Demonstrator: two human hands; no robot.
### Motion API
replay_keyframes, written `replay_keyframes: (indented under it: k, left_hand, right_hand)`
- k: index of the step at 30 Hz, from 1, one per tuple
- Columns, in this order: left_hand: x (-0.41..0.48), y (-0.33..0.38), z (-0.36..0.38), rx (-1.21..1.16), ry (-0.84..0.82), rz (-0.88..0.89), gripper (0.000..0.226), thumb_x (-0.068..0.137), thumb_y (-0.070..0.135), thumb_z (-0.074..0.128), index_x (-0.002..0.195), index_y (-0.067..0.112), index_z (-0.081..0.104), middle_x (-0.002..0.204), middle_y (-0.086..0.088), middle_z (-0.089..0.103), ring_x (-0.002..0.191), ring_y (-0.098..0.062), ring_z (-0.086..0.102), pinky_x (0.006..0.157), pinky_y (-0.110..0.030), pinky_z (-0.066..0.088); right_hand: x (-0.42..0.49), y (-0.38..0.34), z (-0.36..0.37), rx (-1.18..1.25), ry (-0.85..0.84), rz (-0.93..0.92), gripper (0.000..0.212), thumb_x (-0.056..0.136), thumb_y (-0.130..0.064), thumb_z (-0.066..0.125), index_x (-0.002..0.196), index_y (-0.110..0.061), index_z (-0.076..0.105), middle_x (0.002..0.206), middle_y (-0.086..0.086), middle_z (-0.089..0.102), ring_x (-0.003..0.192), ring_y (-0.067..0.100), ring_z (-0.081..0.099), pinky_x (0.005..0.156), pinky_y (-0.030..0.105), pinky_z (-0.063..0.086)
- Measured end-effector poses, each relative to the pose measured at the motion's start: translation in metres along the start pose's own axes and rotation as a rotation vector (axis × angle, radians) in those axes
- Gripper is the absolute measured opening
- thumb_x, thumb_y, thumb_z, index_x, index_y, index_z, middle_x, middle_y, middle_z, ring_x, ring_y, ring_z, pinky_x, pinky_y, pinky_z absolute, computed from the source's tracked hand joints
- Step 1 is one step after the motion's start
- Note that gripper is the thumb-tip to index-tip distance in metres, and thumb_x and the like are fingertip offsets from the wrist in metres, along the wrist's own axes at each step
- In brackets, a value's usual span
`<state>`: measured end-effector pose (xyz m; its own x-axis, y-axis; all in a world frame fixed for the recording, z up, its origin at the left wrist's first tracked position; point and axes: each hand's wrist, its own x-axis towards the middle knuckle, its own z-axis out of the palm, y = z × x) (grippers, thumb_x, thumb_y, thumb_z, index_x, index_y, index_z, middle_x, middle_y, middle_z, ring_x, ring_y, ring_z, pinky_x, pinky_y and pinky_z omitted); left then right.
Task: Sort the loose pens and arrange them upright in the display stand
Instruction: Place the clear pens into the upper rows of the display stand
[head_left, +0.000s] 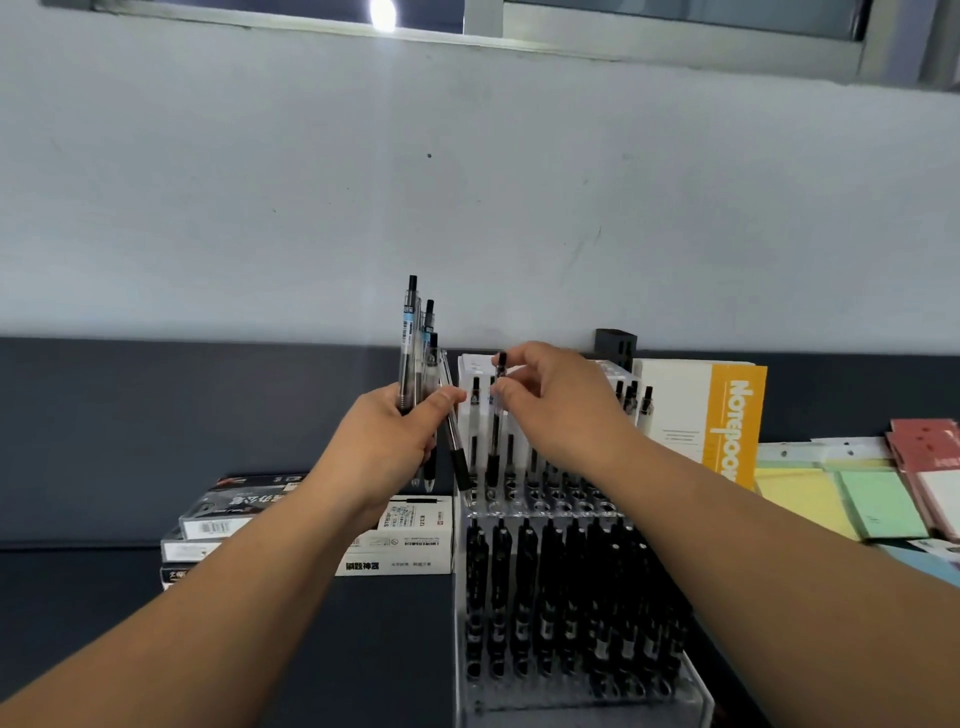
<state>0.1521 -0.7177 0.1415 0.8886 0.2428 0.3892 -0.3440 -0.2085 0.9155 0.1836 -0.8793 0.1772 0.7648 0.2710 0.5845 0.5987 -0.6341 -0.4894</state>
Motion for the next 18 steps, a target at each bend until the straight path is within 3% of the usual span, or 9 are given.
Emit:
replay_keyframes:
  k: [4, 10, 13, 16, 18]
  left_hand:
    - [0.0, -0.005, -0.003, -0.013, -0.02, -0.016, 0.018, 0.089, 0.038, 0.063, 0.093, 0.023, 0.072, 0.05, 0.006, 0.043, 0.058, -0.02, 0.038, 0.049, -0.029, 0.033]
    - [0.002, -0.008, -0.003, -0.082, -0.07, -0.062, 0.019, 0.088, 0.038, 0.063, 0.095, 0.023, 0.073, 0.055, 0.006, 0.044, 0.054, -0.011, 0.041, 0.045, -0.02, 0.035]
    - [0.002, -0.007, -0.003, -0.128, -0.104, -0.07, 0.017, 0.089, 0.035, 0.063, 0.095, 0.023, 0.074, 0.054, 0.008, 0.044, 0.05, -0.008, 0.041, 0.041, -0.014, 0.034]
    - [0.0, -0.004, -0.002, -0.13, -0.129, -0.057, 0.017, 0.092, 0.033, 0.061, 0.097, 0.023, 0.074, 0.052, 0.012, 0.045, 0.049, -0.006, 0.04, 0.04, -0.012, 0.034]
    - [-0.002, -0.001, -0.002, -0.112, -0.149, -0.045, 0.018, 0.092, 0.034, 0.06, 0.098, 0.024, 0.074, 0.051, 0.012, 0.044, 0.047, -0.006, 0.038, 0.042, -0.013, 0.034]
  right_hand:
    - [-0.002, 0.0, 0.006, -0.239, -0.141, 0.059, 0.026, 0.096, -0.026, 0.05, 0.117, -0.016, 0.061, 0.104, 0.001, 0.07, 0.094, 0.021, 0.065, 0.086, 0.033, 0.051]
    - [0.005, -0.006, 0.006, -0.438, -0.195, 0.073, 0.014, 0.093, -0.021, 0.046, 0.095, -0.011, 0.056, 0.088, 0.007, 0.061, 0.079, 0.023, 0.058, 0.056, 0.03, 0.04]
    - [0.006, -0.004, 0.006, -0.415, -0.196, 0.094, 0.017, 0.094, -0.023, 0.049, 0.101, -0.011, 0.06, 0.092, 0.007, 0.067, 0.082, 0.022, 0.063, 0.068, 0.031, 0.051]
    - [0.0, 0.0, 0.004, -0.3, -0.123, 0.13, 0.037, 0.092, -0.038, 0.057, 0.125, -0.021, 0.056, 0.102, 0.003, 0.07, 0.095, 0.018, 0.066, 0.089, 0.034, 0.051]
    - [-0.005, -0.003, -0.002, -0.228, -0.002, 0.093, 0.037, 0.09, -0.045, 0.058, 0.122, -0.027, 0.056, 0.094, -0.004, 0.069, 0.087, 0.01, 0.064, 0.082, 0.027, 0.049]
